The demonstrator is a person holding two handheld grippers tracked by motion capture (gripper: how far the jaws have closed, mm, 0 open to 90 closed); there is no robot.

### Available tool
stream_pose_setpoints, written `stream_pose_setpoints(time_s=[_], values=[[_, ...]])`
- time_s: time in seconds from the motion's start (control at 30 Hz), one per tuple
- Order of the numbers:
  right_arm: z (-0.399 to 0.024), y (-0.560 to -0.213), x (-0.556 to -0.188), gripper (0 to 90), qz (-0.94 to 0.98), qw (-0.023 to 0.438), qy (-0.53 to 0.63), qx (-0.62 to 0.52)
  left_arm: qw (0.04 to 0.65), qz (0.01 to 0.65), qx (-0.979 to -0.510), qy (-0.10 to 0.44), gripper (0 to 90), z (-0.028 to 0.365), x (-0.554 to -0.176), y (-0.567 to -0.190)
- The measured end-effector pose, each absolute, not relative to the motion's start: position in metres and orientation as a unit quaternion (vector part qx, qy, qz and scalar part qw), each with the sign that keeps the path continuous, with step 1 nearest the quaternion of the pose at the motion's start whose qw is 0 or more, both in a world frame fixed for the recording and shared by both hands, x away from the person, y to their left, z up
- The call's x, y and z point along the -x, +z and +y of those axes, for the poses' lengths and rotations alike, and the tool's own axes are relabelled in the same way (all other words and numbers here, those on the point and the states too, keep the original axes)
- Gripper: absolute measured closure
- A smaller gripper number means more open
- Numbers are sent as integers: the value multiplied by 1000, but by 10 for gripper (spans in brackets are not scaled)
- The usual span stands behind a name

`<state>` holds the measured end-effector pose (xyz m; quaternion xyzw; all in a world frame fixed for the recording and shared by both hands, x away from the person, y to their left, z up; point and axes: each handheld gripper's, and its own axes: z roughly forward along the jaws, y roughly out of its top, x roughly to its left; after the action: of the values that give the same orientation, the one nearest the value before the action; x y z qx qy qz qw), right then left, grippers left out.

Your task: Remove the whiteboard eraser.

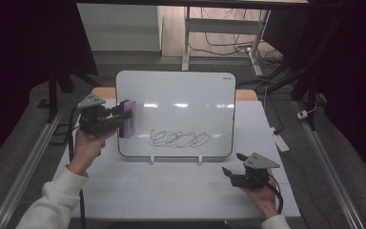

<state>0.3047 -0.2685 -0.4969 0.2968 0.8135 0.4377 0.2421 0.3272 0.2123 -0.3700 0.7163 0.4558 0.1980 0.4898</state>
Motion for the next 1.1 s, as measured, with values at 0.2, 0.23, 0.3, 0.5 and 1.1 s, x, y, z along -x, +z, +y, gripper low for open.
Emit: stream_pose_setpoints(time_s=[0.2, 0.23, 0.3, 0.5, 1.1], values=[[-267, -497, -304, 229, 814, 239, 438, -297, 505, 438, -723, 175, 592, 203, -313, -384], [-267, -496, -303, 229, 814, 240, 439, -296, 504, 436, -725, 173, 592, 201, -311, -386], [-267, -496, -303, 229, 812, 239, 442, -297, 505, 430, -729, 169, 592, 196, -309, -390], [-265, -495, -303, 229, 813, 238, 444, -293, 513, 413, -739, 145, 591, 185, -305, -404], [-254, -496, -298, 229, 817, 229, 448, -282, 505, 378, -768, 114, 591, 149, -302, -427]])
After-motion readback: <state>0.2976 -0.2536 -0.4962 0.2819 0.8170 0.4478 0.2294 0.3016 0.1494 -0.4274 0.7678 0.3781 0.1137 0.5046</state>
